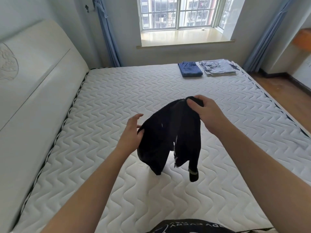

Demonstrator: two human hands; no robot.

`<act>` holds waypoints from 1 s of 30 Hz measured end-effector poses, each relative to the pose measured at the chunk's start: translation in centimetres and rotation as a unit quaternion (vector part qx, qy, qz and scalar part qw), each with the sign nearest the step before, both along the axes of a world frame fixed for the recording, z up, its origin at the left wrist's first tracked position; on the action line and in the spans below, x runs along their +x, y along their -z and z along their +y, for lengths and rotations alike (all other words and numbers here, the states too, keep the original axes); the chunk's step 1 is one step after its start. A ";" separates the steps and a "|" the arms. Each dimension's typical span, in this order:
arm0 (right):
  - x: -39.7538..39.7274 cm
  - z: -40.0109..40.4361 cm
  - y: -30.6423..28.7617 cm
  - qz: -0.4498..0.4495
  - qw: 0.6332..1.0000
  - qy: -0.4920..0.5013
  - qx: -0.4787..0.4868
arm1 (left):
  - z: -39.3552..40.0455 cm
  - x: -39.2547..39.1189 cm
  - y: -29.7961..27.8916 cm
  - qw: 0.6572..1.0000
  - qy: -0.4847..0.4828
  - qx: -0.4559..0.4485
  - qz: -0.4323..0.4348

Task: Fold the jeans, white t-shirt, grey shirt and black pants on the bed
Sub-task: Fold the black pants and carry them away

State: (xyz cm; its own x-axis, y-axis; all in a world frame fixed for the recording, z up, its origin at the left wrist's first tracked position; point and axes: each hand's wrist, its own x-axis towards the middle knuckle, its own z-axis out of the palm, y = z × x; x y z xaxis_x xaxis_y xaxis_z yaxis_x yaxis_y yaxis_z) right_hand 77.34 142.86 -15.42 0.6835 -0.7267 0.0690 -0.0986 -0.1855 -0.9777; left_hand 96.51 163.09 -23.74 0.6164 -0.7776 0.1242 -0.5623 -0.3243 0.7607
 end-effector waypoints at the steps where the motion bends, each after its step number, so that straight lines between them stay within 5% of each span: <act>1: 0.1 0.0 -0.2 -0.002 1.000 -0.002 0.001 | 0.1 -0.5 0.5 0.999 0.005 -0.036 -0.022; 7: 0.7 -0.4 -0.7 -0.013 1.000 0.004 0.009 | 1.1 -3.8 4.3 0.969 0.025 -0.118 -0.215; 10: 0.8 -0.4 -0.6 -0.021 0.999 0.005 0.029 | 1.3 -5.5 6.5 0.957 0.039 -0.039 -0.285; 13: 0.8 -0.4 -0.4 -0.026 0.999 -0.007 0.045 | 1.3 -6.0 7.8 0.968 0.034 0.121 -0.218; 16: 0.4 -0.7 0.1 -0.004 1.000 -0.013 0.021 | 0.9 -5.1 7.7 0.969 0.056 0.169 -0.171; 21: -1.3 -2.5 1.0 0.017 0.999 0.016 -0.048 | 1.2 -1.3 4.1 0.991 0.041 0.122 -0.027; 30: -3.5 -5.7 1.0 0.158 0.951 -0.027 -0.264 | 0.8 5.3 -7.2 0.985 0.090 0.121 -0.083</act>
